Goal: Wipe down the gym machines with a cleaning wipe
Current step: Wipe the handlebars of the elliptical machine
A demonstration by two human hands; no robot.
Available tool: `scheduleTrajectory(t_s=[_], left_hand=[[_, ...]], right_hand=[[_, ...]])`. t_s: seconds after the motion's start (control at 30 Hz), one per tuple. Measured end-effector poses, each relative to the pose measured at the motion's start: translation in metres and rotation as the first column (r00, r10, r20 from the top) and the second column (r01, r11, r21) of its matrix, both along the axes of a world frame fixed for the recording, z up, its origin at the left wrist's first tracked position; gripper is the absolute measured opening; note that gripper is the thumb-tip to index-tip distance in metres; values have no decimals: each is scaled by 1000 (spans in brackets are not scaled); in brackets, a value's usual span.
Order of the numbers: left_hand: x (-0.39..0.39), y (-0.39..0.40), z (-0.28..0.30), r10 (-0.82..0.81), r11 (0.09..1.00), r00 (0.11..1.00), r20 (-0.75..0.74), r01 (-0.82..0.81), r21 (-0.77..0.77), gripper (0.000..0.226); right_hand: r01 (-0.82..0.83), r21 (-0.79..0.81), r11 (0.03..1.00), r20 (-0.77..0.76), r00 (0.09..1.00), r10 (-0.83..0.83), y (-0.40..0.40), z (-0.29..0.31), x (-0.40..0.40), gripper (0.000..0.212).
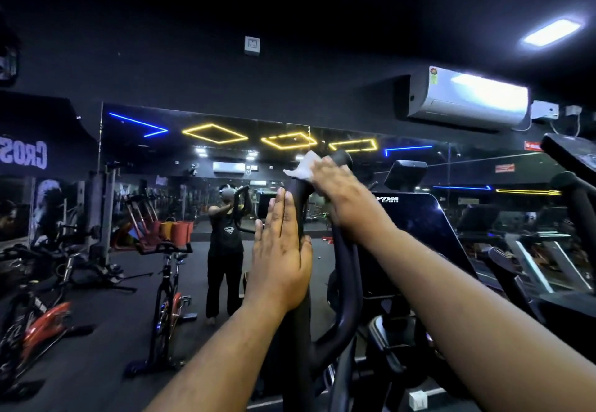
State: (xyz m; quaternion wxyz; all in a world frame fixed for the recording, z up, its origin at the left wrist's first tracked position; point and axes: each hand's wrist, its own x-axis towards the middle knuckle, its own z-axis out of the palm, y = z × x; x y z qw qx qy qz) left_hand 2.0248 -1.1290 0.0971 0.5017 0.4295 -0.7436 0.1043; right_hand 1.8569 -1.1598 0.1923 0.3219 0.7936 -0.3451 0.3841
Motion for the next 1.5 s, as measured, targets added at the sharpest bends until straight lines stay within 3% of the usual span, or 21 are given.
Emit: scheduleTrajectory(t_s=[0.07, 0.2, 0.3, 0.37, 0.43, 0.5, 0.6, 0.77, 1.03, 1.13, 1.27, 1.33, 1.4, 1.5], left_hand=[[0, 0, 0, -15, 1000, 1000, -12, 15, 0, 74], [1, -1, -1, -38, 999, 999, -37, 37, -22, 77], [1, -3, -2, -57, 998, 996, -63, 55, -31, 80], [0, -4, -3, -65, 998, 995, -73, 63, -31, 79], [0, -3, -3, -67, 997, 995, -78, 65, -30, 78], [0, -1, -4, -62, 998, 995, -76, 60, -31, 77], [0, 2, -2, -49, 999, 997, -59, 48, -20, 73], [0, 2, -2, -52, 999, 996, -66, 52, -5, 71], [0, -1, -3, -46, 999, 998, -53, 46, -10, 71], [0, -1, -3, -54, 999, 997, -56, 54, -7, 71], [1, -1, -2, -58, 998, 997, -54, 58, -1, 71], [1, -2, -3, -46, 999, 998, -44, 46, -3, 72], [1, -2, -3, -39, 999, 998, -46, 39, 0, 72], [0, -2, -2, -68, 998, 995, -67, 68, 4, 70]], right_hand=[[32, 22, 999, 137, 990, -35, -3, 3, 0, 55], [17, -50, 999, -16, 1000, -18, -3, -19, 30, 63], [40, -167, 985, -12, 999, -42, -6, -32, 33, 74], [13, -248, 969, -9, 1000, -16, -6, -35, 31, 70], [-59, -284, 957, 85, 993, 86, -6, -37, 29, 55], [-114, -297, 948, 283, 938, 201, -7, -37, 25, 47], [-75, -271, 960, 425, 885, 189, -9, -33, 18, 45], [-31, -121, 992, 403, 912, 77, -14, -29, 16, 48], [31, -45, 999, 278, 960, -17, 16, -92, 0, 49], [29, -61, 998, 286, 958, -10, 27, -71, -9, 44], [-13, -164, 986, 426, 901, 83, 27, -2, -9, 41], [-3, -122, 993, 418, 907, 54, 17, 16, -3, 44], [50, -38, 998, 325, 945, -35, 8, 9, 7, 49], [38, -89, 995, 290, 957, -10, -5, -15, 14, 52]])
